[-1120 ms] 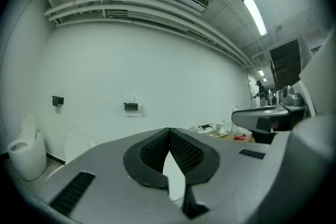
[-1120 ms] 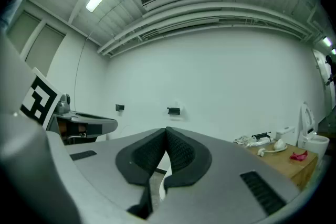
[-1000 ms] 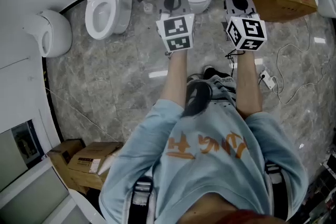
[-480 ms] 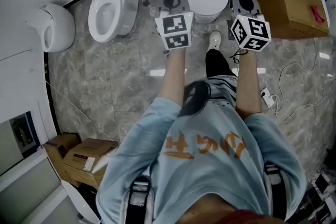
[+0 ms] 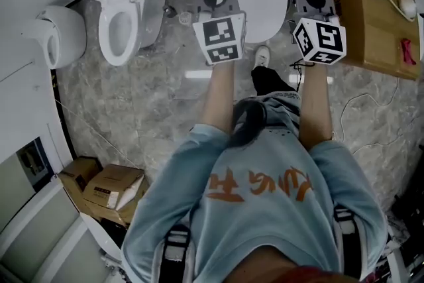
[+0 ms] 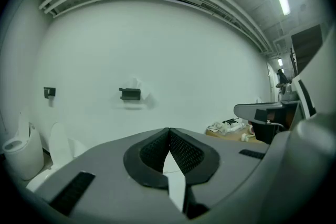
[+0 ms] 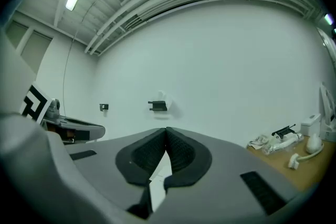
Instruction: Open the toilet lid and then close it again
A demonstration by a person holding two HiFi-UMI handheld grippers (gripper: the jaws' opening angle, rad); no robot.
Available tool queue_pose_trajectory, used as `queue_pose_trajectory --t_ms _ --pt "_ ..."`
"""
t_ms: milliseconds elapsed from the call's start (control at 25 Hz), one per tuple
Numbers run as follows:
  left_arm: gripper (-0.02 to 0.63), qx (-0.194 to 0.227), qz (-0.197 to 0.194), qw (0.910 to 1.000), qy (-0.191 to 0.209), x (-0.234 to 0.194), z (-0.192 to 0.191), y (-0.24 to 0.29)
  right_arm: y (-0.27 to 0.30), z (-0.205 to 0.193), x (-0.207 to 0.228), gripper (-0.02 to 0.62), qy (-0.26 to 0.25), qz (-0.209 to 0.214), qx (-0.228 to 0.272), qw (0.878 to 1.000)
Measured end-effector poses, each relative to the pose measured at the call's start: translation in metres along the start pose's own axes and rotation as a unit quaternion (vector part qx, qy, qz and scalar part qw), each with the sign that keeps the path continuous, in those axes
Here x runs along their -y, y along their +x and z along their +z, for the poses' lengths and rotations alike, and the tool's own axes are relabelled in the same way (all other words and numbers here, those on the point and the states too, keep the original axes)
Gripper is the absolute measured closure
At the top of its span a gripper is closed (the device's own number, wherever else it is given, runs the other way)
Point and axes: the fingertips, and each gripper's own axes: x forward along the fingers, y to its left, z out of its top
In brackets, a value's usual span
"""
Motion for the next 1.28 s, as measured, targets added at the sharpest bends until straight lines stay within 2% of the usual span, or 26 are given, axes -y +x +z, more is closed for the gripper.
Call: queue_pose_trajectory --t_ms 120,280,520,680,800,1000,1280 --pt "0.58 -0.004 0.0 1.0 0.008 0.011 0.008 0.043 0.035 0.003 0.031 0.581 0.005 0.004 0.0 1.0" --pt "0.58 -0.008 0.0 0.9997 0.024 0.02 0.02 0.073 0.06 0.006 0.059 0.581 0.017 0.005 0.001 1.0" --pt "0.58 -0.006 0.008 0.9992 0.039 0.013 0.032 0.097 0.087 0.01 0.065 0.581 0.018 0.028 0.002 0.999" --pt "0.58 -0.021 -0.003 0.9987 0.047 0.01 0.022 0.108 0.098 -0.002 0.067 0.581 0.017 0.03 -0.016 0.999" --pt "0.58 -0.04 -0.013 0.998 0.047 0.008 -0.001 0.121 0.108 -0.026 0.067 0.581 0.007 0.032 -0.04 0.999" --pt "0.578 -0.087 -0.026 0.9951 0.039 0.007 -0.067 0.138 0.121 -0.099 0.063 0.581 -0.008 0.047 -0.104 0.993" --pt "0.578 -0.181 -0.068 0.9793 0.06 0.014 -0.181 0.137 0.107 -0.215 0.051 0.581 -0.012 0.059 -0.196 0.979"
